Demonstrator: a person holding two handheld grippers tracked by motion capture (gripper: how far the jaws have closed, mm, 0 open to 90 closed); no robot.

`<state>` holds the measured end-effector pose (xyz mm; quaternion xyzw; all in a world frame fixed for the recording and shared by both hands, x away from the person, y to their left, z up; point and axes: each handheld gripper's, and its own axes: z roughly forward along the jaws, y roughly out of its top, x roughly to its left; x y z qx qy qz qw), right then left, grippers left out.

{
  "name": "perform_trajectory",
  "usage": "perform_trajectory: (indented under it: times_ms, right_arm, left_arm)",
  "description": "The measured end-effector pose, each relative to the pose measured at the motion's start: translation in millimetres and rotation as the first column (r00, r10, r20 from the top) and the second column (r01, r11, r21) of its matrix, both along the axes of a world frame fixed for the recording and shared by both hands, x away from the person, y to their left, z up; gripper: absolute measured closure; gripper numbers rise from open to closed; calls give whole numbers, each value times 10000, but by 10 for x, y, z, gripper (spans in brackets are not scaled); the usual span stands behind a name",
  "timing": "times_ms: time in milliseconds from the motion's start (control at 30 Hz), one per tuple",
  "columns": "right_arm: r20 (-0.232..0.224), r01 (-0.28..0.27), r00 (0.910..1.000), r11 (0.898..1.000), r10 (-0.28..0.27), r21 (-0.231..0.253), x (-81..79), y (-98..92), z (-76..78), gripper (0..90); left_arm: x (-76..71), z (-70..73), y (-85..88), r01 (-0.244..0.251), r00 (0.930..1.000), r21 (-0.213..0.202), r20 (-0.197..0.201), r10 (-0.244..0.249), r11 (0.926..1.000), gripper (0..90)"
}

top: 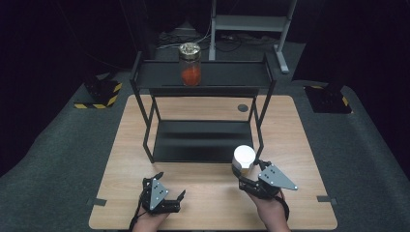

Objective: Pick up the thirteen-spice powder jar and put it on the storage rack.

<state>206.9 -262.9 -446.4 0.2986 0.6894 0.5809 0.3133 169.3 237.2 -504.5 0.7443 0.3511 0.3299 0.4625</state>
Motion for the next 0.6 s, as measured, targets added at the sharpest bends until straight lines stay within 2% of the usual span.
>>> perform_trajectory:
  times_ms: [333,600]
  right_arm:
    - [259,-153,9996,9994,145,312,49,-48,310,297]
    - [638,-147,9979,9996,133,222,94,-40,533,297]
  left_arm:
    - [-4,-6,7,-27,10000,-60,23,27,10000,5]
    - [-3,-7,9,-7,10000,-64,22,7,10000,5]
